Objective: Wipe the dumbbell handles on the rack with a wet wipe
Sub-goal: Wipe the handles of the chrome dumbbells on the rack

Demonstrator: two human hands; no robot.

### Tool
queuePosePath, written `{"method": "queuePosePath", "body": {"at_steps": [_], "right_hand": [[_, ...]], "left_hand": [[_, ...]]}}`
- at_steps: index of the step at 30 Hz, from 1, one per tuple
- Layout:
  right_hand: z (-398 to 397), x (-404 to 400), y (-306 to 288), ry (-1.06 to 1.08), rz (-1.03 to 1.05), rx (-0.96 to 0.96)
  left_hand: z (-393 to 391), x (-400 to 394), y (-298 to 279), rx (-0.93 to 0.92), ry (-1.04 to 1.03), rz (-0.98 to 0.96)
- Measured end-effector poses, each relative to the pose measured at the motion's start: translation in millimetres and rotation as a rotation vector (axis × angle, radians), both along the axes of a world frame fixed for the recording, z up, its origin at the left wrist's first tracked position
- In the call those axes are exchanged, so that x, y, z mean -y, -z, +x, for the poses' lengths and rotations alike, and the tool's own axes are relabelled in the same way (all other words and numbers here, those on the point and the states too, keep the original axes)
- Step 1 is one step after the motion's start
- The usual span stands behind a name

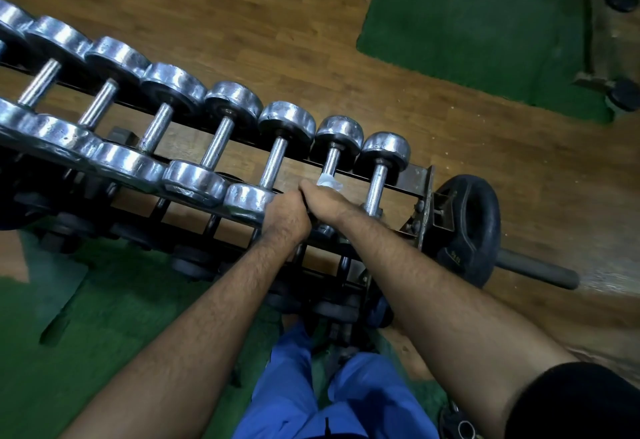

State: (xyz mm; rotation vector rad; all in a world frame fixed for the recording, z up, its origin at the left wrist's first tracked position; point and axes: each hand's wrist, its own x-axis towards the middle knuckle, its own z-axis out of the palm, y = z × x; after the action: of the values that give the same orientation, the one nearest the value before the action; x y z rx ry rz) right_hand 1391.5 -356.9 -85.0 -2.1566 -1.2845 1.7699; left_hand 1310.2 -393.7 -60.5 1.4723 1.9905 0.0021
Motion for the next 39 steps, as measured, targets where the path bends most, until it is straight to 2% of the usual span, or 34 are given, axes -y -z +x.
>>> {"method": "queuePosePath", "body": {"at_steps": [4, 6, 10, 13, 17, 20, 23, 27, 32, 35, 37, 39], "right_hand": [[6.9, -8.5, 0.8, 0.107, 0.03, -0.08], [12.6, -20.7, 8.4, 0.061, 0.063, -0.095], [16.3, -45.9, 22.0, 0.099, 0.21, -0.095], [21.9, -36.6, 27.6, 0.179, 0.298, -0.124], [38.6, -16.0, 35.8, 0.178, 0.449, 0.04], [42.0, -20.7, 37.6, 0.207, 0.422, 0.166], [54.1, -22.9, 33.6, 0.225, 0.443, 0.076], [95.1, -18.2, 20.6, -0.046, 0.575, 0.077], [146.3, -18.0, 23.1, -0.447, 0.677, 0.229], [165.8, -19.8, 29.6, -0.76, 0.777, 0.284], [175.8, -21.7, 30.2, -1.03, 0.808, 0.396], [181.1, -23.6, 28.6, -1.179, 0.854, 0.493]], "left_hand": [[-2.5, 1.2, 2.8, 0.047, -0.004, 0.016], [-3.4, 1.1, 6.8, 0.07, -0.009, 0.023], [-4.9, 1.0, 13.2, 0.111, -0.027, 0.051], [-3.8, 0.7, 12.6, 0.095, 0.0, 0.053], [4.4, 2.2, 6.8, 0.021, 0.034, 0.059], [12.3, 5.0, 7.7, -0.025, 0.047, 0.072], [21.8, 7.0, 10.7, -0.062, 0.081, 0.137], [43.2, 11.0, 14.9, -0.069, 0.135, 0.256], [76.4, 20.8, 21.7, -0.099, 0.263, 0.375], [97.9, 26.2, 17.9, -0.027, 0.157, 0.291], [111.6, 28.5, 20.6, -0.019, 0.105, 0.21], [122.3, 30.5, 25.7, -0.03, 0.072, 0.174]]}}
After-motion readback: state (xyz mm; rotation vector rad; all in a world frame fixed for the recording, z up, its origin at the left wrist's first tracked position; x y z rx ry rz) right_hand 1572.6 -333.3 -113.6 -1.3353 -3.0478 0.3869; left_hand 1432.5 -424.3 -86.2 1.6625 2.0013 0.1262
